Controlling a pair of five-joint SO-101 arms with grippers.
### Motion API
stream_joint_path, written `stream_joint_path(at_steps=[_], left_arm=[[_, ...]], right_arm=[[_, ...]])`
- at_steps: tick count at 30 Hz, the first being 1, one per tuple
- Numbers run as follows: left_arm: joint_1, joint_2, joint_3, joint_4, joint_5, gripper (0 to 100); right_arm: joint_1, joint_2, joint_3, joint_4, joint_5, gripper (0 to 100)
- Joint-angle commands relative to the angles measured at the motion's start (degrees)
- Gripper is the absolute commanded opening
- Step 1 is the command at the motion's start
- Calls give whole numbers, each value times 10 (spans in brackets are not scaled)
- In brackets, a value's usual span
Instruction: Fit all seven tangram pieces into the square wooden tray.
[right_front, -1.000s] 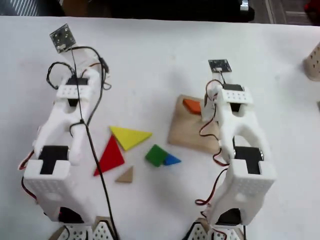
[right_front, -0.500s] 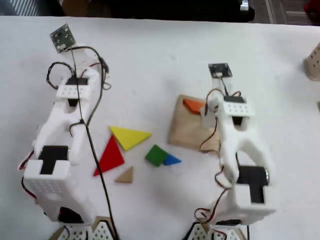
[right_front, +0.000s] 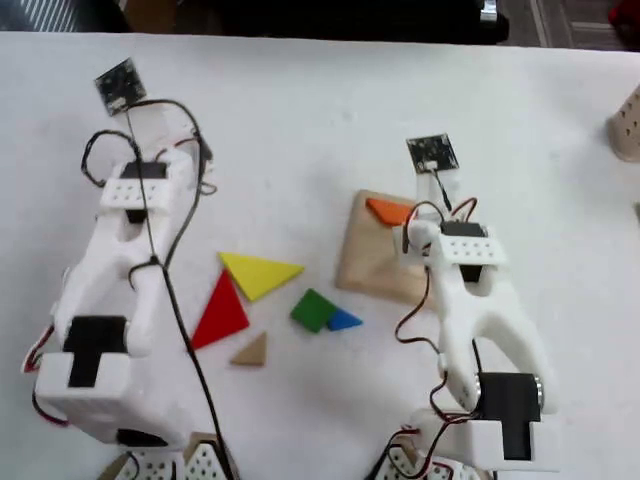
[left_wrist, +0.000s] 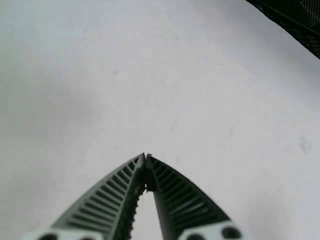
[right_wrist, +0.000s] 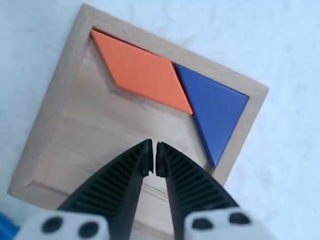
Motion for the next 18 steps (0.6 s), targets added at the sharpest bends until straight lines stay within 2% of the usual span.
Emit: stream_joint_path(at_steps=[1, 5, 8, 13, 18], left_arm=[[-44, -94, 56, -2, -17, 24], [-71, -123, 131, -2, -144, 24], [-87, -126, 168, -2, -212, 24], [-116, -126, 184, -4, -234, 25], [-111, -124, 190, -62, -234, 24]], right_arm=[[-7, -30, -2, -8, 11, 18], [-7, -31, -2, -7, 9, 19], [-7, -30, -2, -7, 8, 19], [-25, -36, -10, 24, 11, 19], [-95, -95, -75, 189, 11, 19]])
